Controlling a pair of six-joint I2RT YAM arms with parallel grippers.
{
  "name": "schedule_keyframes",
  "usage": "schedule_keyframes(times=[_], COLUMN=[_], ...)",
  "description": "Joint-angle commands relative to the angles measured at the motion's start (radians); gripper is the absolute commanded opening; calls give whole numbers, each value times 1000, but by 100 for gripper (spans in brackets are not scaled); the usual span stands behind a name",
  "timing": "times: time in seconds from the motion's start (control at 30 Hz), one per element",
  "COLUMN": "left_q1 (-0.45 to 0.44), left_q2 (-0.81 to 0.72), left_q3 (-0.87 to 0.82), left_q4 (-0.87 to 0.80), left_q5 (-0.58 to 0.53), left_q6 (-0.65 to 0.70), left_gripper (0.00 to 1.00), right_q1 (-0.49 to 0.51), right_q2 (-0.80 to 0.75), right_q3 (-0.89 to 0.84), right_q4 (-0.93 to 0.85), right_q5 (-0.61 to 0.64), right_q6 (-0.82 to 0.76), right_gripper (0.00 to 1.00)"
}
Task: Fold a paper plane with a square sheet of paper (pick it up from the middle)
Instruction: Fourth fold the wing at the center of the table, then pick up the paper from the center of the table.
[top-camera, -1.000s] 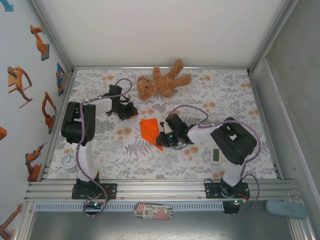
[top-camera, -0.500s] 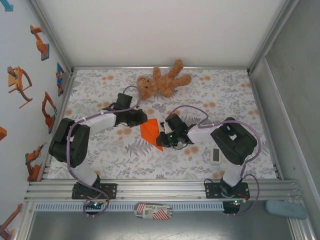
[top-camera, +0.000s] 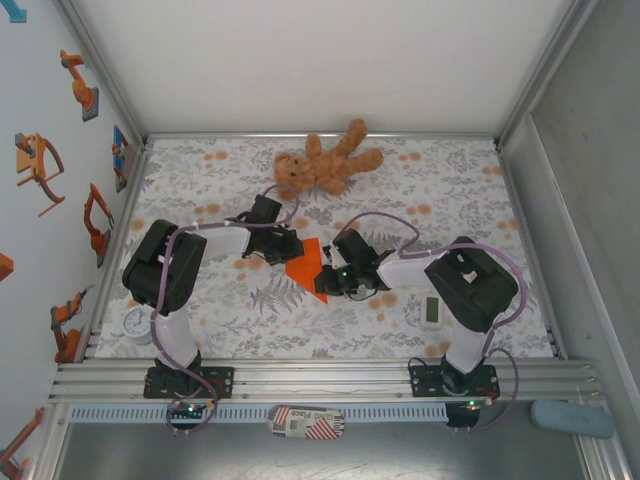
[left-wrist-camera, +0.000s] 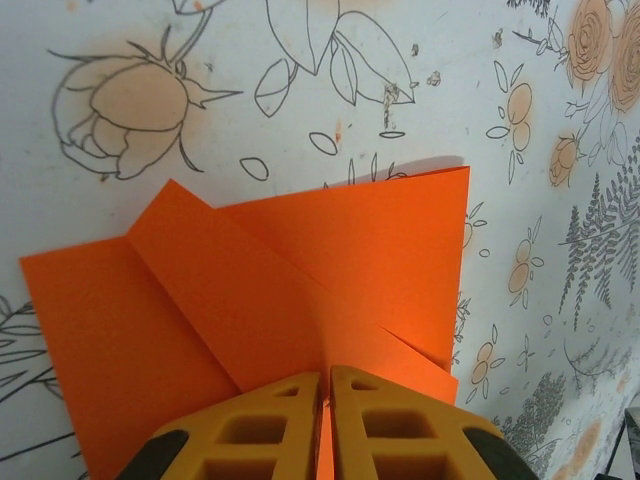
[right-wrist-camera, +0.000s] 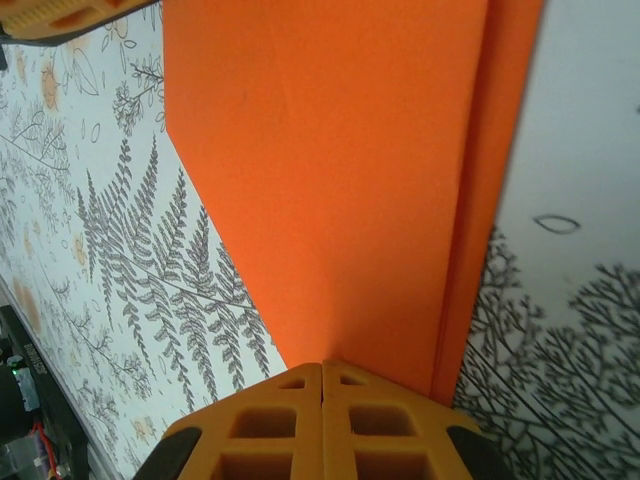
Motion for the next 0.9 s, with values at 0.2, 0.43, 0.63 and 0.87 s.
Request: schedule_keyframes(times=[0.2, 0.43, 0.63, 0.87], left_q1=[7, 5, 6, 31], left_q2=[59, 34, -87, -247], left_q3=[-3, 30, 58, -18], left_q4=[-102, -91, -54, -45], left_q5=[-121, -64, 4, -50], left_q6=[8, -2, -57, -108], left_gripper=[13, 14, 26, 39], right_q1=[6, 6, -27, -80], right_q2=[-116, -294, -315, -142], right_q3=[-224, -262, -108, 51], right_q4=[-43, -54, -96, 6], right_q5=[-20, 20, 124, 102], right_q6=[23, 17, -6, 23], right_gripper=[0, 3, 15, 25])
